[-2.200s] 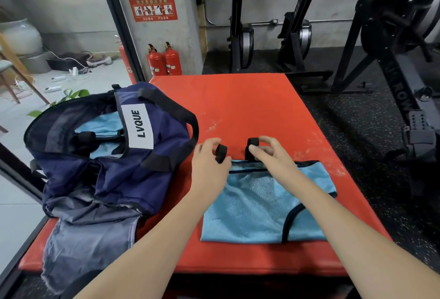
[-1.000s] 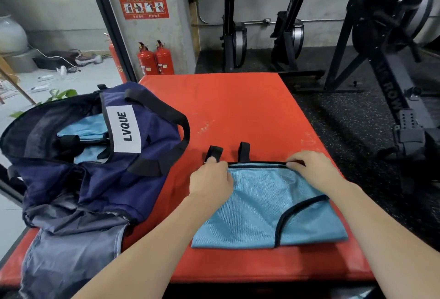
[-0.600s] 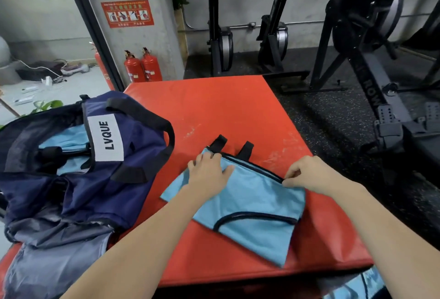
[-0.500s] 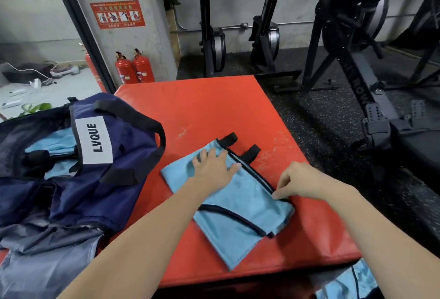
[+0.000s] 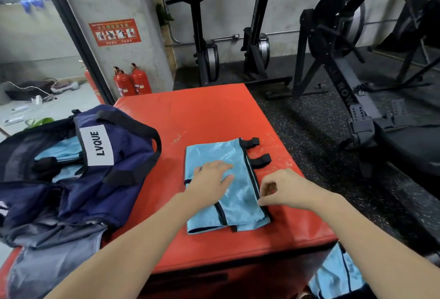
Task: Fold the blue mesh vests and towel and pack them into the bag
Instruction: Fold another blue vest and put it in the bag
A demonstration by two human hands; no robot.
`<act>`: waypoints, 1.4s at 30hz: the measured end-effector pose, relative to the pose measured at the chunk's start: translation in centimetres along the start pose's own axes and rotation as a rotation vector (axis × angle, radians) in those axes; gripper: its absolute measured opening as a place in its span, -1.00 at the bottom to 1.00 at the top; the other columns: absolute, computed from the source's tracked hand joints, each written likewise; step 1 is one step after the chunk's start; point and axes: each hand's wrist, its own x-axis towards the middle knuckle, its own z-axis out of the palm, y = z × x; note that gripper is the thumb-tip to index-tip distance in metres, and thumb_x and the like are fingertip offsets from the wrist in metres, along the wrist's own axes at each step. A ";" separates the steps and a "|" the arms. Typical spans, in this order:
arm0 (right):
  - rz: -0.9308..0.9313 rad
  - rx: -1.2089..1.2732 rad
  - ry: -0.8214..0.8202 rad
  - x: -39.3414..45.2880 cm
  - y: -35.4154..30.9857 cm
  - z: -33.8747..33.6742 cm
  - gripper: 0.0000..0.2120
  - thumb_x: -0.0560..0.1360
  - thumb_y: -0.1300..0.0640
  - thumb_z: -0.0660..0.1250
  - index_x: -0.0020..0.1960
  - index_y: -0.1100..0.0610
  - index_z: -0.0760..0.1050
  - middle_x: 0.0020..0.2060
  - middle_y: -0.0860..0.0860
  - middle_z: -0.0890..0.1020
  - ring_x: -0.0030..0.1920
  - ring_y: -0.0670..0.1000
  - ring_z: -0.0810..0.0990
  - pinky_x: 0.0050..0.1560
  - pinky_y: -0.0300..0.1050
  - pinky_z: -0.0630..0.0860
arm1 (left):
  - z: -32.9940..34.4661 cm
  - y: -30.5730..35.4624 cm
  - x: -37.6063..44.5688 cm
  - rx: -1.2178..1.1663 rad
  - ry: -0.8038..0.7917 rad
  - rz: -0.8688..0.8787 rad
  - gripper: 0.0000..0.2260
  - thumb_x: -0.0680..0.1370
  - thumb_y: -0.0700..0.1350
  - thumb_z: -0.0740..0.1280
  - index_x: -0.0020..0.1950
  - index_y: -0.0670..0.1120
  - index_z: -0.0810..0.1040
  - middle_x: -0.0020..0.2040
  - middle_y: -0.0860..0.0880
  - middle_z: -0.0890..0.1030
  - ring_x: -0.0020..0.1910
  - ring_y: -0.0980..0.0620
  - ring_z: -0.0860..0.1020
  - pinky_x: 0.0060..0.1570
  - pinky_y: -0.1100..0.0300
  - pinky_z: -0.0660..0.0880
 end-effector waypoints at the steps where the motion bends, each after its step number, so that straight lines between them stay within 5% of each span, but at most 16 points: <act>1: -0.024 0.032 0.010 -0.5 -0.4 0.2 -0.89 0.34 0.03 0.57 -0.22 -0.05 0.65 -0.33 -0.14 0.66 -0.28 -0.23 0.57 -0.26 -0.39 0.39 | -0.3 -0.5 -1.7 -0.049 0.025 0.034 -0.63 0.64 0.13 0.18 0.43 0.09 0.43 0.44 0.04 0.43 0.44 0.01 0.34 0.44 -0.05 0.24; 7: -0.143 -0.151 -0.072 -2.6 -1.4 2.5 -0.65 0.32 -0.06 0.41 0.09 -0.09 0.64 -0.08 -0.24 0.59 -0.01 -0.21 0.50 0.10 -0.23 0.46 | -0.2 -3.3 -10.9 -0.107 0.029 0.068 -0.66 0.57 0.21 0.30 0.29 0.12 0.56 0.22 0.17 0.57 0.27 0.20 0.43 0.33 0.25 0.34; 11: -0.174 -0.332 -0.069 -2.9 -1.7 4.2 -0.63 0.33 -0.06 0.33 0.12 -0.09 0.61 -0.02 -0.18 0.59 0.06 -0.05 0.49 0.12 -0.04 0.46 | 0.2 -4.1 -12.6 -0.117 0.007 0.047 -0.65 0.54 0.22 0.34 0.28 0.12 0.56 0.21 0.20 0.55 0.24 0.24 0.40 0.31 0.29 0.33; 16: -0.225 -0.511 0.025 -2.5 -1.9 5.1 -0.75 0.42 0.00 0.31 0.06 -0.06 0.64 -0.04 -0.13 0.62 0.09 -0.05 0.50 0.09 -0.09 0.36 | 0.2 -4.0 -12.9 -0.121 0.030 0.021 -0.63 0.53 0.23 0.37 0.26 0.08 0.58 0.18 0.18 0.57 0.19 0.23 0.43 0.26 0.32 0.34; 21: -0.074 -0.189 0.089 -2.2 -2.0 4.7 -0.82 0.39 0.04 0.36 -0.11 0.14 0.61 -0.19 -0.01 0.62 -0.06 0.01 0.52 0.04 0.01 0.46 | -0.2 -2.8 -13.0 -0.075 0.029 -0.045 -0.52 0.42 0.41 0.34 0.19 0.13 0.58 0.12 0.21 0.56 0.18 0.18 0.46 0.20 0.22 0.42; 26: 0.007 -0.016 0.084 -2.0 -2.6 4.1 -0.89 0.38 0.07 0.40 -0.19 0.11 0.58 -0.22 0.04 0.60 -0.18 0.02 0.55 -0.11 -0.05 0.48 | -0.1 -1.3 -12.7 0.122 0.082 -0.063 -0.38 0.41 0.48 0.25 0.25 0.06 0.56 0.17 0.11 0.58 0.21 0.07 0.49 0.21 0.13 0.43; 30: 0.059 0.088 0.092 -1.9 -3.2 3.9 -0.83 0.37 0.08 0.42 -0.18 0.19 0.56 -0.29 0.07 0.58 -0.35 -0.10 0.41 -0.31 -0.18 0.36 | 0.5 -0.7 -12.4 0.205 0.173 -0.034 -0.69 0.55 0.21 0.22 0.06 0.00 0.55 0.00 0.05 0.60 0.07 -0.01 0.52 0.00 0.16 0.38; 36: 0.066 0.168 0.127 -2.3 -3.6 2.4 -0.90 0.35 0.12 0.42 -0.26 0.13 0.55 -0.46 -0.12 0.43 -0.44 -0.13 0.31 -0.40 -0.20 0.25 | -0.7 -1.6 -12.6 -0.214 0.215 -0.037 -0.82 0.55 -0.04 0.31 -0.25 0.03 0.45 -0.33 0.07 0.52 -0.28 0.08 0.48 -0.28 0.21 0.35; 38: 0.076 0.192 0.134 -2.4 -3.5 1.7 -0.88 0.33 0.11 0.40 -0.28 0.14 0.50 -0.47 -0.13 0.40 -0.43 -0.11 0.30 -0.37 -0.16 0.24 | -1.5 -1.3 -12.9 -0.380 0.229 -0.069 -0.82 0.55 -0.04 0.35 -0.25 0.08 0.48 -0.34 0.09 0.54 -0.32 0.12 0.47 -0.33 0.32 0.34; 42: 0.083 0.325 0.105 -2.5 -3.8 0.2 -0.85 0.28 0.11 0.31 -0.34 0.16 0.39 -0.46 -0.10 0.31 -0.40 -0.09 0.26 -0.32 -0.11 0.16 | -2.5 -1.4 -12.7 -0.462 0.280 -0.088 -0.76 0.54 0.08 0.37 -0.21 -0.05 0.54 -0.36 -0.08 0.48 -0.40 0.11 0.36 -0.33 0.20 0.33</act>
